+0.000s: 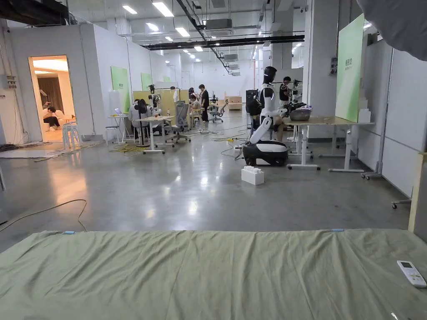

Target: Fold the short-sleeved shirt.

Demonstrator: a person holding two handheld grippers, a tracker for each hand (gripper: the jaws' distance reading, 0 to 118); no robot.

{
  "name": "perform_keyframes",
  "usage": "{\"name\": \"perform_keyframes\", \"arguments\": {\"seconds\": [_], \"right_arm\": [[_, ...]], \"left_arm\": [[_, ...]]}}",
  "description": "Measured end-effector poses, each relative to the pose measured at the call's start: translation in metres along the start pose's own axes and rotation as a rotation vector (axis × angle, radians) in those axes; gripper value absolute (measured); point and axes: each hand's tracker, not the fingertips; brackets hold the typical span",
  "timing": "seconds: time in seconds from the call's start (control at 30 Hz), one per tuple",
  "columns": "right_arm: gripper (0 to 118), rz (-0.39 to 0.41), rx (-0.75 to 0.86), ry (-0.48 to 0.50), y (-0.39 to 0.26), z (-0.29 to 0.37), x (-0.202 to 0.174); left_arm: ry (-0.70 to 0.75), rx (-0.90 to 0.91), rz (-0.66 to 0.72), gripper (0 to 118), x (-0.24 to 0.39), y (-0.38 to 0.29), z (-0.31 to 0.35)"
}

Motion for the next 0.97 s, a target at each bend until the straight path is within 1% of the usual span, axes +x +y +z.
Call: {"name": "perform_keyframes", "arguments": {"seconds": [0.1,0.13,0.17,0.2,0.27,0.33,0.37,0.4,0.43,0.47,0.5,0.57,0.6,0.63,0.73,0.97], "right_arm": [[118,0.008,-0.006,0.006,0.001,-0.002,-0.001],[118,-0.006,-0.010,0.003,0.001,-0.003,-0.002],[118,-0.047,-0.026,-0.005,0.001,-0.005,-0.001],[118,-0.068,-0.031,-0.002,0.001,-0.007,0.000],[118,-0.077,-0.017,-0.023,0.000,-0.009,0.002],[118,-0.110,-0.026,-0.039,0.000,-0.010,0.005],[118,-0.131,-0.045,-0.014,0.001,-0.011,0.008],[118,-0.163,-0.037,0.035,0.000,-0.012,0.013],[118,-0.180,-0.016,0.106,-0.002,-0.013,0.019],[118,-0.178,0.006,0.193,-0.003,-0.014,0.025],[118,-0.167,0.036,0.249,-0.004,-0.013,0.030],[118,-0.102,0.101,0.323,-0.007,-0.010,0.034],[118,-0.061,0.114,0.318,-0.007,-0.007,0.033],[118,-0.043,0.124,0.307,-0.007,-0.004,0.029],[118,-0.028,0.117,0.288,-0.009,-0.002,0.025],[118,0.018,0.127,0.267,-0.010,-0.005,0.020]], "left_arm": [[-0.006,0.002,0.005,118,0.000,0.000,0.000],[-0.007,0.002,0.005,118,0.000,0.000,0.000],[-0.007,0.002,0.005,118,0.000,0.000,-0.001],[-0.007,0.002,0.004,118,0.000,0.000,-0.001],[-0.007,0.000,0.004,118,0.000,0.000,0.000],[-0.005,-0.001,0.006,118,-0.001,-0.001,0.000],[-0.003,-0.002,0.006,118,-0.001,-0.001,0.000],[-0.001,-0.002,0.007,118,-0.002,-0.001,0.000],[-0.001,-0.002,0.008,118,-0.002,-0.001,0.000],[0.001,-0.002,0.011,118,-0.002,-0.001,0.000],[0.001,0.001,0.017,118,-0.002,-0.002,0.000],[-0.001,0.007,0.038,118,-0.004,-0.001,0.000],[-0.004,0.005,0.062,118,-0.005,0.000,0.000],[-0.007,0.007,0.093,118,-0.006,0.001,0.000],[-0.026,0.028,0.179,118,-0.010,0.004,-0.001],[0.002,0.019,0.128,118,-0.007,0.003,-0.001]]}}
